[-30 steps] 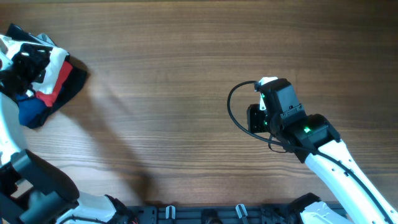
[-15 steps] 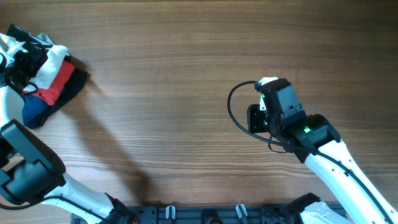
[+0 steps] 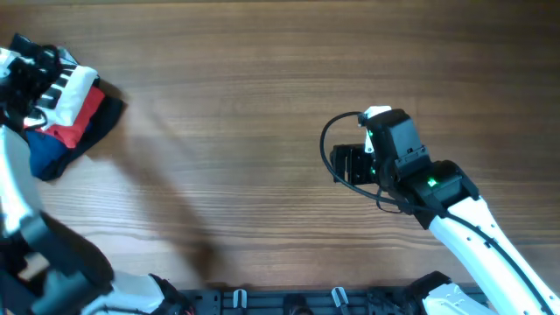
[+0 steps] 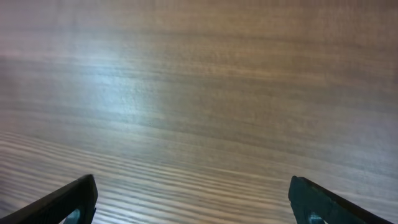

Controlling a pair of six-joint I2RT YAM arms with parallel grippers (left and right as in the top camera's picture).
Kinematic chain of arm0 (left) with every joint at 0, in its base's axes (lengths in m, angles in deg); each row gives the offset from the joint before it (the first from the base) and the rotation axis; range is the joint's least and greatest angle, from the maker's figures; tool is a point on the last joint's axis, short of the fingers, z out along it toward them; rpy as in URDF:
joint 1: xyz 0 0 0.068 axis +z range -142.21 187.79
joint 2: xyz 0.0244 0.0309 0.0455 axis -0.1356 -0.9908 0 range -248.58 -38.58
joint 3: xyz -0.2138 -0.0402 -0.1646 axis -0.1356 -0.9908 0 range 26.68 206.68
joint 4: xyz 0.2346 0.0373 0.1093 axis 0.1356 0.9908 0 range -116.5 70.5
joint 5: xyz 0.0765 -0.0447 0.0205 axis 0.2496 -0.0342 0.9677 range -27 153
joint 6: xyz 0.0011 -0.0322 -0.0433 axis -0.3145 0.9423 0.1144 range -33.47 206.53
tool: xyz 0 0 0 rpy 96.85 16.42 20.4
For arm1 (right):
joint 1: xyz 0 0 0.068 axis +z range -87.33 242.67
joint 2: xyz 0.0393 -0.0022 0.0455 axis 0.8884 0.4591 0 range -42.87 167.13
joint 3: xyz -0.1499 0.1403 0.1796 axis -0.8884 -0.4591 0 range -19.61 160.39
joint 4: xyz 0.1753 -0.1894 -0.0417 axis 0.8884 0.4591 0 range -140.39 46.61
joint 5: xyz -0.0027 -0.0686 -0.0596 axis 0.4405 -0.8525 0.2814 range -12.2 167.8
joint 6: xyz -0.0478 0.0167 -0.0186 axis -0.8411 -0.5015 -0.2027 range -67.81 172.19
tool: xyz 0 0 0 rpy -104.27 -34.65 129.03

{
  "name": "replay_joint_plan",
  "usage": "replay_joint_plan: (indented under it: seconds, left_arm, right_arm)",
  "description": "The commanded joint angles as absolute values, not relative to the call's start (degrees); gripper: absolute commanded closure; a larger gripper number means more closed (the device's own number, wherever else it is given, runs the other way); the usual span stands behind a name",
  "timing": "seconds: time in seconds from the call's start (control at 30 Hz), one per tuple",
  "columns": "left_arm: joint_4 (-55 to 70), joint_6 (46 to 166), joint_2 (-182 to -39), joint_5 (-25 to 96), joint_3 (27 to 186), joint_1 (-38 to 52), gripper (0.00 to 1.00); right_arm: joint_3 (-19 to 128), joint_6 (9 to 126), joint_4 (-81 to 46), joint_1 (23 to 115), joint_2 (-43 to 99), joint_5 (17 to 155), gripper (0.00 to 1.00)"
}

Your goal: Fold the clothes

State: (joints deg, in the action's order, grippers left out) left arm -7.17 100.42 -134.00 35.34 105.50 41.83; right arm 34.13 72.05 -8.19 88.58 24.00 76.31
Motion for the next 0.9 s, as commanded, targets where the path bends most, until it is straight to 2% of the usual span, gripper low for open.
replay_joint_plan:
  seconds: [0.0, 0.1, 0.2, 0.37, 0.47, 0.6, 0.7, 0.87]
  left_arm:
    - [-1.1, 97.9, -127.9, 37.6, 106.6, 33.5, 0.0]
    - [5.0, 97.2, -126.6, 38.7, 106.6, 25.2, 0.0]
    - [12.6, 97.1, -126.7, 42.8, 106.6, 15.8, 0.0]
    - [27.5, 91.4, -126.7, 52.1, 106.6, 5.0, 0.0]
    - [36.5, 91.4, -126.2, 53.4, 106.6, 3.7, 0.0]
    - [42.5, 91.5, -120.5, 53.0, 106.5, 3.7, 0.0]
    - [42.3, 91.4, -113.4, 52.8, 105.3, 3.7, 0.0]
    - [34.2, 91.4, -96.2, 52.8, 95.1, 3.7, 0.0]
  right_arm:
    - [35.0, 72.1, -11.2, 88.5, 23.3, 77.6, 0.01]
    - [35.0, 72.1, -15.0, 87.7, 23.3, 76.5, 0.0]
    - [35.2, 71.5, -17.4, 82.3, 23.9, 76.7, 0.01]
    - [38.0, 60.7, -13.4, 73.4, 26.2, 80.8, 0.01]
    - [39.4, 61.5, -8.7, 72.2, 25.2, 80.3, 0.01]
    - [39.3, 63.5, -3.8, 72.2, 18.6, 80.2, 0.0]
    - [39.2, 66.4, -1.5, 72.2, 12.5, 79.7, 0.01]
    - [35.4, 73.6, 0.0, 72.2, -3.4, 70.8, 0.01]
